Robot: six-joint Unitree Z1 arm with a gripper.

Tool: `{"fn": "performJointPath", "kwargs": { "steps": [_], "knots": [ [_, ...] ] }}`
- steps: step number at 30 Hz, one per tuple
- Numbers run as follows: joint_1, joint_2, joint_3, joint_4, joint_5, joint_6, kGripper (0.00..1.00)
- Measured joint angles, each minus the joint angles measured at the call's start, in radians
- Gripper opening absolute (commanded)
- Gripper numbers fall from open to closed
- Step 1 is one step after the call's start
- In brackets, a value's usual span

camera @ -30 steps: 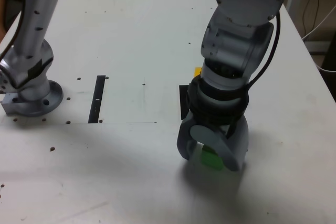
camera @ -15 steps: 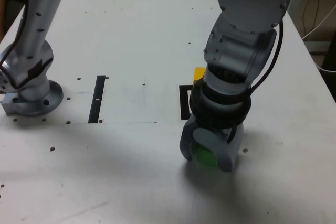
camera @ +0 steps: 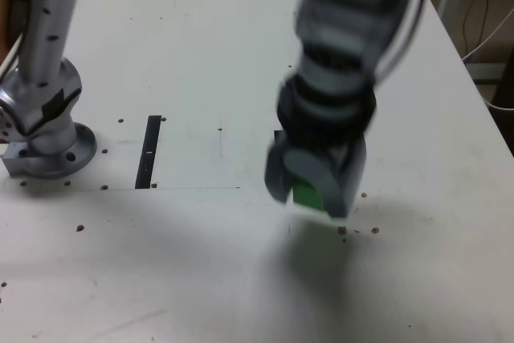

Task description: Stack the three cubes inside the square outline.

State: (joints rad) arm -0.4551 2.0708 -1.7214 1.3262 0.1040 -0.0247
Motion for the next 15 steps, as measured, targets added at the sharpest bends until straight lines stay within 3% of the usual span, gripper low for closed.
{"fn": "performJointPath", "kwargs": {
  "steps": [6,10,15],
  "knots": [
    [0.012,-0.143,-0.015,0.074,0.044,0.0,0.04],
    [0.083,-0.234,-0.03,0.112,0.075,0.003,0.03],
    [0.215,-0.225,-0.06,0.148,0.069,0.044,0.03]
  ]
}}
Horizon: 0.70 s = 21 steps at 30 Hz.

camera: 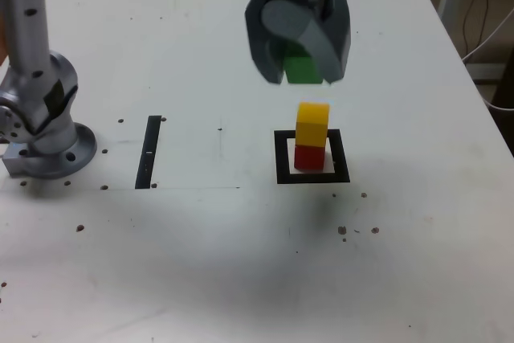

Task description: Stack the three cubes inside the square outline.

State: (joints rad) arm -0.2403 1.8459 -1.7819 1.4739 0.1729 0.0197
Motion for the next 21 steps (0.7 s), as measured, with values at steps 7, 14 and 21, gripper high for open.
{"fn": "performJointPath", "kwargs": {
  "steps": [7,14,21],
  "knots": [
    [0.097,0.069,-0.038,0.011,-0.025,0.042,0.03],
    [0.098,0.099,-0.015,0.0,-0.057,0.042,0.03],
    [0.098,0.137,-0.006,-0.01,-0.076,0.042,0.03]
  ]
}}
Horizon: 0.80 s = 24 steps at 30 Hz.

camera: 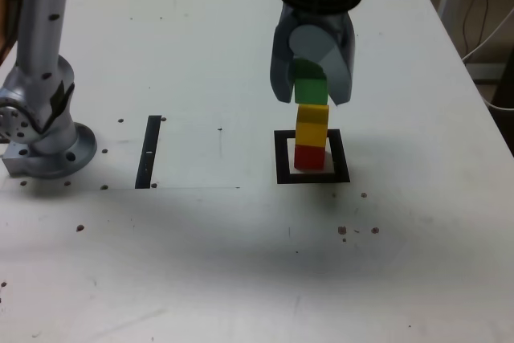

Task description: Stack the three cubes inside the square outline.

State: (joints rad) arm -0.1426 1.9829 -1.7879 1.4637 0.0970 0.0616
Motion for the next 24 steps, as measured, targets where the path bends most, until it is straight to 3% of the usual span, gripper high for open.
{"fn": "performJointPath", "kwargs": {
  "steps": [24],
  "knots": [
    [0.02,0.03,0.061,-0.065,0.012,-0.006,0.05]
  ]
}}
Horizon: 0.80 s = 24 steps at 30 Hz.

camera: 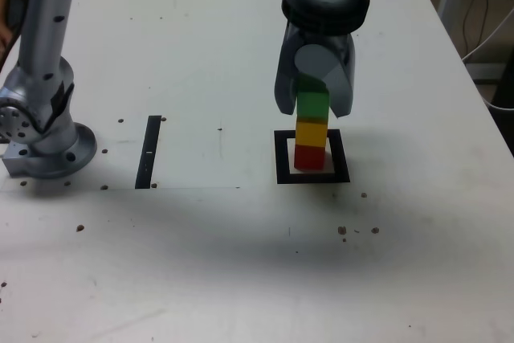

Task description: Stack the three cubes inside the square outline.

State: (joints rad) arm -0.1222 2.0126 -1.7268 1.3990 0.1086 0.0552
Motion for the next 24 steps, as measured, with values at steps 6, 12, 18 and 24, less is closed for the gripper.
{"fn": "performJointPath", "kwargs": {
  "steps": [6,12,18,24],
  "knots": [
    [0.005,0.0,0.007,-0.002,0.0,0.0,0.09],
    [0.005,0.0,0.008,-0.002,-0.001,-0.002,0.12],
    [0.005,-0.007,0.007,0.002,-0.004,-0.003,0.13],
    [0.005,-0.012,0.007,0.004,-0.006,-0.003,0.13]
  ]
}}
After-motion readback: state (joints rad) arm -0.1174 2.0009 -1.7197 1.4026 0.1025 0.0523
